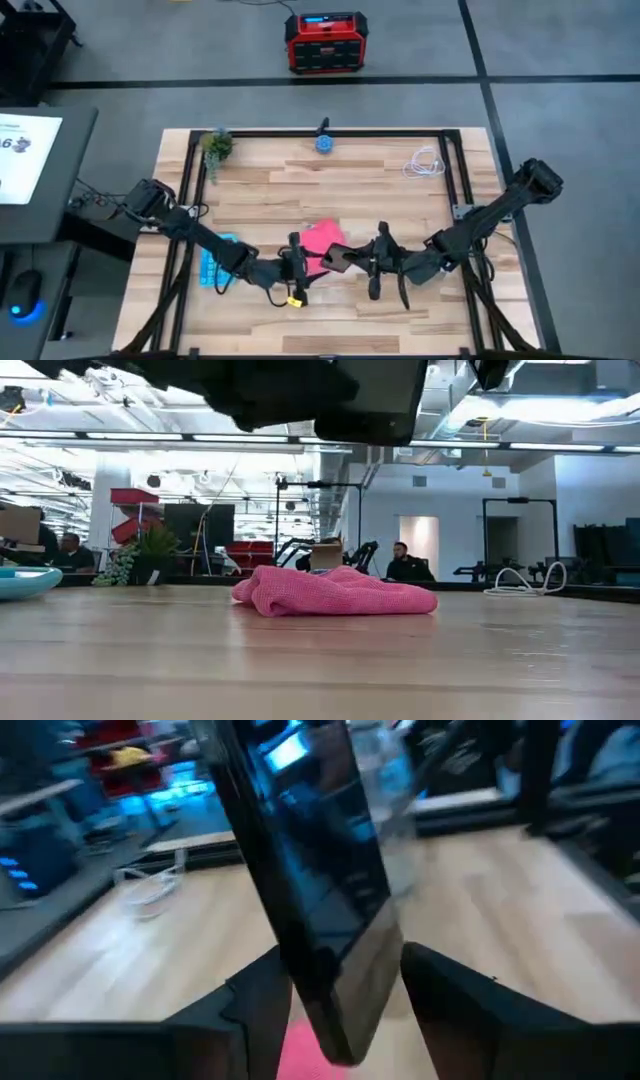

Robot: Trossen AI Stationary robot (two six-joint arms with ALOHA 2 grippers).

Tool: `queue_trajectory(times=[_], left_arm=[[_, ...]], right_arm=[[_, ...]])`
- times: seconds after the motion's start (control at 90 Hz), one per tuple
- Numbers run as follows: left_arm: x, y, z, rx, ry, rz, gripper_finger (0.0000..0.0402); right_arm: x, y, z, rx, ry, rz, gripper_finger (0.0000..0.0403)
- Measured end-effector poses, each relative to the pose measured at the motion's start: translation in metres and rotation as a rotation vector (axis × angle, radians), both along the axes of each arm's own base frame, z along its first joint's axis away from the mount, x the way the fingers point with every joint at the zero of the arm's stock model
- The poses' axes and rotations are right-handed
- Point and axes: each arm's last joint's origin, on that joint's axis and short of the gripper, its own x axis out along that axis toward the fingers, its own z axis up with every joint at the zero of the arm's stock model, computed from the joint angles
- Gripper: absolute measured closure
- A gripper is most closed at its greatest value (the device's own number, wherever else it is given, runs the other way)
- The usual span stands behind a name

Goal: Apply microfiber cloth
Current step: Spray the black cellphone with the transparent spray bottle

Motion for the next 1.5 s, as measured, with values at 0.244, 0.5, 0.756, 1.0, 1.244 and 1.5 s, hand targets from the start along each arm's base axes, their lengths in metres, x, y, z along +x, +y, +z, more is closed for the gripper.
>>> queue_trajectory(times=[0.244,0.5,0.756,1.0,1.244,1.5], left_arm=[[0.001,0.001,0.000,-0.058,-0.009,-0.010,0.0354],[0.001,0.002,-0.004,-0.057,0.036,-0.038,0.0386],[-0.011,0.007,0.009,-0.045,0.119,-0.038,0.0390],[-0.040,0.020,0.037,-0.149,0.280,-0.147,0.0390],[-0.054,0.031,0.044,-0.348,0.456,-0.343,0.0390],[-0.056,0.031,0.042,-0.372,0.505,-0.401,0.0391]], right_arm=[[0.003,0.002,-0.004,-0.031,0.013,0.017,0.0378],[0.007,0.007,-0.014,-0.123,0.060,0.088,0.0358],[0.006,0.008,-0.016,-0.304,0.108,0.155,0.0312],[0.001,0.012,-0.016,-0.624,0.271,0.272,0.0239],[0.003,0.022,0.008,-1.048,0.295,0.425,0.0175],[0.019,0.040,0.005,-1.654,0.222,0.525,0.0168]])
